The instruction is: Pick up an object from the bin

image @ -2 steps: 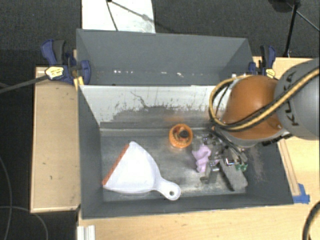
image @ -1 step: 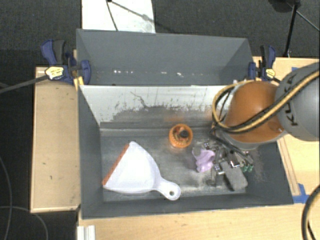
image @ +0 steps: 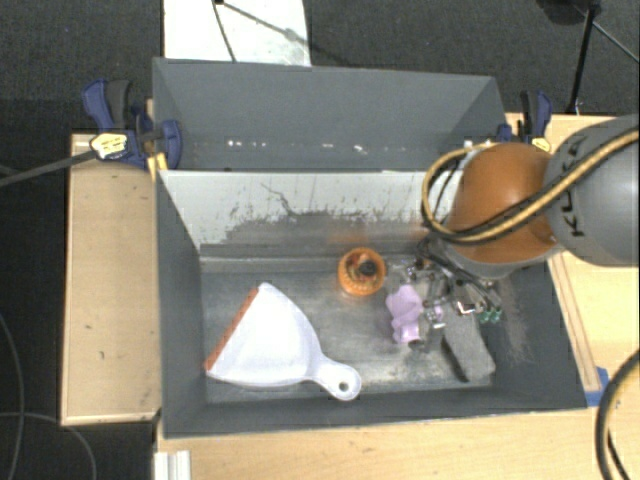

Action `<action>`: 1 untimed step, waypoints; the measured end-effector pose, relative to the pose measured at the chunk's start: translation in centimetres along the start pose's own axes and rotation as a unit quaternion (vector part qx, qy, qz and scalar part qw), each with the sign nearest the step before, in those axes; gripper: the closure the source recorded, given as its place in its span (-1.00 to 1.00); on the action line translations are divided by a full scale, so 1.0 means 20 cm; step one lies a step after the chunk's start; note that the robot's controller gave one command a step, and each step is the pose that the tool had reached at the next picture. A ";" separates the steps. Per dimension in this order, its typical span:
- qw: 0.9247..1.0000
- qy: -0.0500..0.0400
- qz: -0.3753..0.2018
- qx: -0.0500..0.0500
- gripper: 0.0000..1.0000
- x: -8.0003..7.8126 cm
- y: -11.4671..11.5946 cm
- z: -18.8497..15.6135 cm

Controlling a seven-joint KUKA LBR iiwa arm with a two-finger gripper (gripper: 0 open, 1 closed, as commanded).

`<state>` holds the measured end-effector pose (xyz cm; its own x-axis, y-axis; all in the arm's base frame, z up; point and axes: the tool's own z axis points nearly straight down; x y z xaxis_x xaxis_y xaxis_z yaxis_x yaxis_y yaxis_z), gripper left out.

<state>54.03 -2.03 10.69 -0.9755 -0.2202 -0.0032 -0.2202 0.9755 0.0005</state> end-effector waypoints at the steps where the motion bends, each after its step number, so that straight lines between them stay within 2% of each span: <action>1: 1.000 -0.001 -0.010 0.000 -1.00 -0.05 -0.11 0.01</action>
Offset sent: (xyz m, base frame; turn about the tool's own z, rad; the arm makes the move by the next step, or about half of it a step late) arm 0.0376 -0.0479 -0.0140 0.2541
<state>55.48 -3.94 10.55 -0.9710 -0.2390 -0.0043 -0.2390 0.9710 -0.0004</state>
